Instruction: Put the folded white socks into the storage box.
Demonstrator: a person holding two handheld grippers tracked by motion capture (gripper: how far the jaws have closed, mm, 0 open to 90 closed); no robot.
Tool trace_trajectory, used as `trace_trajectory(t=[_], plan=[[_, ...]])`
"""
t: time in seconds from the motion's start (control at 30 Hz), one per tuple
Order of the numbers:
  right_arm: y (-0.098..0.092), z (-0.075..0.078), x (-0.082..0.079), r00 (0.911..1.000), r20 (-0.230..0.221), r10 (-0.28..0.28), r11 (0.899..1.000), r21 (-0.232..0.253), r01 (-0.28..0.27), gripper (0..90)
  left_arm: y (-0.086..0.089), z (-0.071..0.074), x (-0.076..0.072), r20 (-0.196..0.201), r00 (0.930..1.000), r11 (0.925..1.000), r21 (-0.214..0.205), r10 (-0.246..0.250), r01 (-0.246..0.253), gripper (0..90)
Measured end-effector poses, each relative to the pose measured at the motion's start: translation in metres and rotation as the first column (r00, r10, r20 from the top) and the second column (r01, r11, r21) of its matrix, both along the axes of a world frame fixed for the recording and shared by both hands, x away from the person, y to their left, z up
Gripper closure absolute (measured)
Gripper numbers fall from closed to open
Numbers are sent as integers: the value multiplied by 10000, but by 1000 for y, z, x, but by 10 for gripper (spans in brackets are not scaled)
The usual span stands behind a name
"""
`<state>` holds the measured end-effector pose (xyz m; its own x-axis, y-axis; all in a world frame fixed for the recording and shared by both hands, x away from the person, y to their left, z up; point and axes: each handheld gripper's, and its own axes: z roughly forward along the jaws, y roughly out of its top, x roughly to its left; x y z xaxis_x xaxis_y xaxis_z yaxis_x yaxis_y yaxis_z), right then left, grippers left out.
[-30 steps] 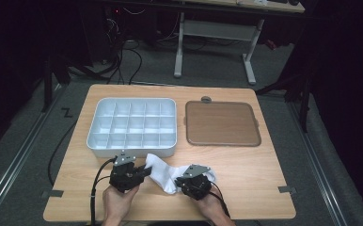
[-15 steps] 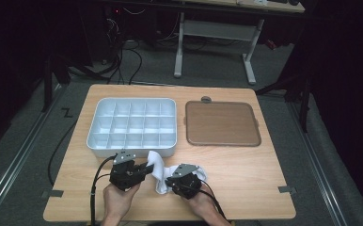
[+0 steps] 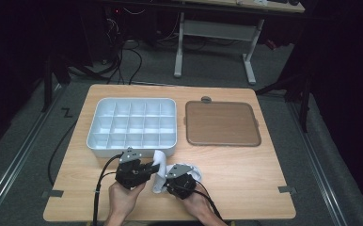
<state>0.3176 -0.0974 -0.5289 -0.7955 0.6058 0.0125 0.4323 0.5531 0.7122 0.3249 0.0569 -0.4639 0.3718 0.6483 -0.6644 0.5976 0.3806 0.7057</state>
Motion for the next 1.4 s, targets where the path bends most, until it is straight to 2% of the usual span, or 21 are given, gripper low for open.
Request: trace_trajectory(t=[0.2, 0.37, 0.47, 0.57, 0.63, 0.67, 0.7, 0.73, 0.77, 0.8, 0.87, 0.9, 0.93, 0.97, 1.03, 1.1, 1.17, 1.27, 1.3, 1.4], plan=[[3, 1, 0, 10000, -60, -35, 10000, 50, 36, 843, 0, -3, -1, 79, 10000, 9997, 228, -44, 42, 782], [-1, 9, -3, 9999, 85, -146, 9997, 178, 145, 844, 1, -6, -2, 99, 9999, 9988, 470, -124, 120, 784], [-9, 14, -7, 9995, 79, -298, 9994, 191, 297, 828, 2, -6, -2, 75, 9999, 9987, 505, -84, 80, 785], [-15, 18, -9, 9992, 166, -370, 9984, 434, 363, 792, 3, -7, -1, 48, 9999, 9984, 562, -90, 88, 785], [-23, 22, -11, 9983, 294, -494, 9975, 515, 479, 780, 4, -7, -2, 43, 9999, 9981, 605, -97, 95, 786], [-32, 24, -12, 9966, 325, -759, 9952, 637, 737, 768, 4, -7, -2, 38, 10000, 9979, 638, -78, 75, 785], [-32, 24, -12, 9966, 325, -759, 9952, 637, 737, 768, 4, -7, -2, 38, 10000, 9979, 638, -78, 75, 786], [-43, 26, -12, 9937, 344, -1064, 9917, 766, 1035, 765, 5, -7, -2, 8, 10000, 9980, 631, -76, 76, 786], [-43, 26, -12, 9937, 344, -1064, 9917, 766, 1035, 765, 5, -8, -2, 3, 10000, 9980, 633, -68, 68, 786], [-56, 29, -11, 9893, 414, -1397, 9878, 757, 1363, 765, 5, -8, -2, 12, 10000, 9978, 663, -81, 80, 786], [-67, 31, -10, 9843, 477, -1701, 9828, 817, 1659, 765, 5, -8, -2, 38, 9999, 9975, 697, -98, 95, 786], [-67, 31, -10, 9843, 477, -1701, 9828, 817, 1659, 765, 4, -8, -2, 29, 10000, 9977, 674, -88, 86, 786], [-79, 33, -9, 9783, 507, -2007, 9769, 853, 1960, 764, 4, -8, -3, 44, 10000, 9974, 722, -83, 80, 786], [-79, 33, -9, 9783, 507, -2007, 9769, 853, 1960, 764, 4, -8, -3, 44, 10000, 9974, 722, -83, 80, 786], [-92, 33, -6, 9700, 542, -2369, 9692, 825, 2321, 757, 4, -8, -3, 43, 10000, 9975, 710, -58, 55, 786], [-95, 33, -6, 9677, 551, -2460, 9673, 780, 2415, 755, 4, -8, -3, 40, 10000, 9975, 709, -60, 57, 786], [-103, 31, -4, 9605, 500, -2737, 9605, 668, 2702, 746, 4, -9, -2, 27, 9999, 9972, 746, -103, 101, 786], [-106, 28, -3, 9576, 471, -2841, 9580, 546, 2815, 738, 4, -9, -3, 18, 9999, 9968, 786, -139, 137, 786], [-108, 24, -3, 9538, 361, -2983, 9538, 487, 2965, 734, 3, -8, -3, 37, 9999, 9966, 812, -147, 144, 786], [-111, 18, -1, 9514, 201, -3072, 9513, 349, 3064, 734, 2, -8, -5, 27, 9998, 9966, 808, -185, 182, 786]])
